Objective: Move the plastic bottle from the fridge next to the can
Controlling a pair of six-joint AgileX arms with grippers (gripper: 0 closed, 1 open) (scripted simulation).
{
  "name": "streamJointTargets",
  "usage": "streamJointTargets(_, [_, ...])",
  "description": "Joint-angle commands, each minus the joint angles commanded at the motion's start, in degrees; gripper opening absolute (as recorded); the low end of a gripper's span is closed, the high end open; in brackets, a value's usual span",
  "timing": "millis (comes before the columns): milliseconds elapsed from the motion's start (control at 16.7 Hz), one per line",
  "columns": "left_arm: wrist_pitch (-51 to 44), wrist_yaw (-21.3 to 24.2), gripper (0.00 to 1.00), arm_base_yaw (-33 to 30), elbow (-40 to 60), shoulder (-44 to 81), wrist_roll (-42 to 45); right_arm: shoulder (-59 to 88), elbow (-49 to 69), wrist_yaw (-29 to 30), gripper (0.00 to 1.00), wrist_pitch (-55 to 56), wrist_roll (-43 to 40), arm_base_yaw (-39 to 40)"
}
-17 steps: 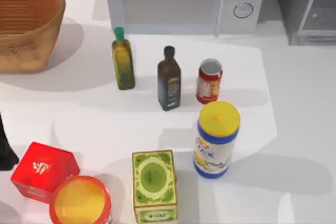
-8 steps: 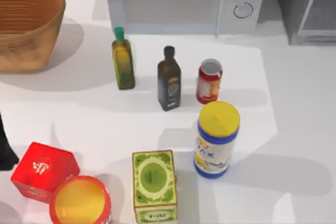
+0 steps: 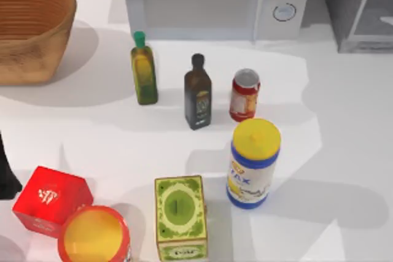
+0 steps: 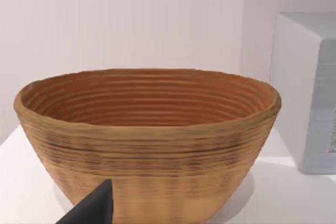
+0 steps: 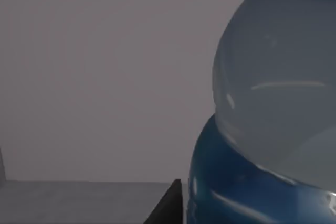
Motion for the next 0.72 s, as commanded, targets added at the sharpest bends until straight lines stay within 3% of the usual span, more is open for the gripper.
streamJointTargets(300, [0.0, 0.0, 1.00, 0.0, 0.0, 0.0, 0.0, -2.6, -4.2, -0.5, 0.00, 2.0, 0.1, -0.8])
streamJointTargets(720, [0.0, 0.0, 1.00, 0.0, 0.0, 0.0, 0.0, -15.9, -28.2, -4.0, 0.00, 10.8, 0.2, -4.0])
